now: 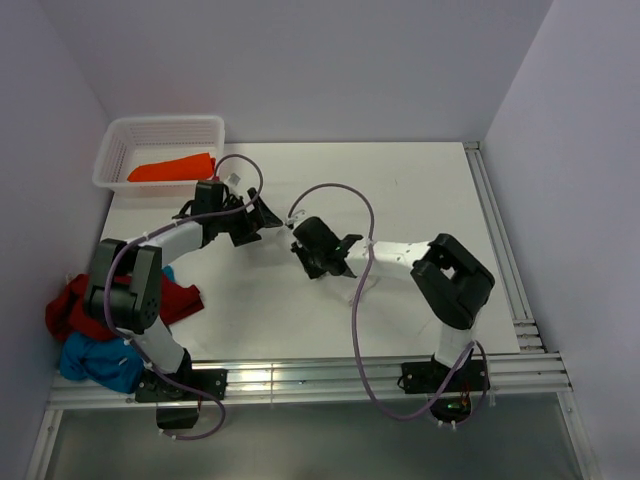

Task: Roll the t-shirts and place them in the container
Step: Roll the tshirt

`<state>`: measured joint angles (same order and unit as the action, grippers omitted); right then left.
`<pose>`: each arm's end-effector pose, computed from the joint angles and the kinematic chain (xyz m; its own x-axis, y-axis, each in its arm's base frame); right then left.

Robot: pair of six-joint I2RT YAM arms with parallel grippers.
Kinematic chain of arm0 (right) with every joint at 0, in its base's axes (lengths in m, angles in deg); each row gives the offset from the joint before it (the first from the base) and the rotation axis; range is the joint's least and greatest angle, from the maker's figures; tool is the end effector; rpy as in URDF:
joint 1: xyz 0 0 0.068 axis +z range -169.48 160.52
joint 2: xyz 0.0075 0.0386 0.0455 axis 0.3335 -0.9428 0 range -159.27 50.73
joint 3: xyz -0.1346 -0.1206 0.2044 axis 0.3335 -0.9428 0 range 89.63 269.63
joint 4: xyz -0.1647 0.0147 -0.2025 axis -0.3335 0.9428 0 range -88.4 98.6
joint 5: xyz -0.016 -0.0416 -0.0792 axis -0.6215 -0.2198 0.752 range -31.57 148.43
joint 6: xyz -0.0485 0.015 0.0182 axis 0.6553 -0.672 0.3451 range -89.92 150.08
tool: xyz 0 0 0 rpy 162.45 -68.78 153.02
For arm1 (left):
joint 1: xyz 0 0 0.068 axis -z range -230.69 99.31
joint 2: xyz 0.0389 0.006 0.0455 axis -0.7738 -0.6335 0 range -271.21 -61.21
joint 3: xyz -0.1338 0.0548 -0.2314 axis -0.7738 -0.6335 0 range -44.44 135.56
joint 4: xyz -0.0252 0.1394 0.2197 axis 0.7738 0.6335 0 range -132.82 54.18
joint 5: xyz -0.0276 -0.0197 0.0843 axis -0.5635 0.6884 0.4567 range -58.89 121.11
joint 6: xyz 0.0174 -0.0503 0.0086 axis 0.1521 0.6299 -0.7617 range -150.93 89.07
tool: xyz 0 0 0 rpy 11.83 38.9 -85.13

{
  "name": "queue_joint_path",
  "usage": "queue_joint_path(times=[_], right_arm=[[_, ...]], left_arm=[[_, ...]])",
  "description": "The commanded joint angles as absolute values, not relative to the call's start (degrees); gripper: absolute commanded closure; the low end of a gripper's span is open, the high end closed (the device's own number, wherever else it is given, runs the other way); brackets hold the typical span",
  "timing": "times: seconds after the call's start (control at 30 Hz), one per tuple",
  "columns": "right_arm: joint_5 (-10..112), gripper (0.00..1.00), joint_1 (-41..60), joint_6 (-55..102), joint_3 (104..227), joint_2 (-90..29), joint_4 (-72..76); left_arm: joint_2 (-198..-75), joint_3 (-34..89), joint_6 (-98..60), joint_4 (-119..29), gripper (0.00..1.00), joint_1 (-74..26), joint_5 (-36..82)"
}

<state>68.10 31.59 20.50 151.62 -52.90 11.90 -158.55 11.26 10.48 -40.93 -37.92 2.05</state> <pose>0.2386 0.2859 0.1662 -0.6047 -0.4875 -0.6298 -0.6097 0.7922 -0.0278 0.3403 -0.0948 0.1851 -0.8588 -0.3982 -0.3225 -0.0418 0.6817 -0.7304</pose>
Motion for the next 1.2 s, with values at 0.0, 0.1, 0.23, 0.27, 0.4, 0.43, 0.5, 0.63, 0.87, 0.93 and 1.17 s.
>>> queue_joint_path(times=[0.0, 0.1, 0.23, 0.27, 0.4, 0.43, 0.5, 0.63, 0.87, 0.93, 1.17], right_arm=[[43.4, 1.00, 25.7, 15.9, 148.5, -52.4, 10.0], [29.3, 1.00, 19.7, 13.9, 147.2, -53.5, 7.4], [17.8, 1.00, 14.3, 12.1, 148.9, -58.9, 7.0], [16.2, 1.00, 13.7, 11.5, 149.3, -61.0, 6.7], [13.9, 1.00, 12.2, 10.4, 150.8, -63.9, 6.3], [13.1, 1.00, 12.1, 10.3, 150.9, -64.1, 6.3], [12.1, 1.00, 11.7, 9.7, 150.8, -64.8, 5.9], [10.0, 1.00, 10.5, 9.0, 150.5, -65.6, 5.6], [8.4, 1.00, 9.8, 8.2, 150.8, -66.6, 5.3], [8.2, 1.00, 9.8, 7.8, 150.8, -66.4, 4.9], [7.6, 1.00, 9.7, 7.7, 150.5, -66.4, 4.4]], left_arm=[[-154.6, 7.6, 10.6, -47.6, 0.01, -37.7, 1.5], [-153.7, 3.4, 11.7, -53.8, 0.01, -37.6, 0.2], [-153.3, -1.8, 12.8, -64.7, 0.00, -36.5, 0.5], [-153.3, -2.9, 12.9, -66.3, 0.00, -36.1, 1.0], [-153.2, -8.0, 13.8, -73.7, 0.01, -35.2, 3.7], [-153.7, -8.5, 14.2, -74.8, 0.01, -35.1, 4.0], [-154.3, -9.7, 14.6, -79.1, 0.01, -34.6, 4.3], [-157.2, -9.3, 14.5, -80.7, 0.00, -33.6, 7.1], [-159.6, -7.9, 13.3, -79.7, 0.03, -33.7, 7.1], [-159.3, -8.2, 12.2, -78.2, 0.04, -33.7, 8.2], [-163.6, -6.5, 12.3, -79.4, 0.19, -33.7, 7.6]])
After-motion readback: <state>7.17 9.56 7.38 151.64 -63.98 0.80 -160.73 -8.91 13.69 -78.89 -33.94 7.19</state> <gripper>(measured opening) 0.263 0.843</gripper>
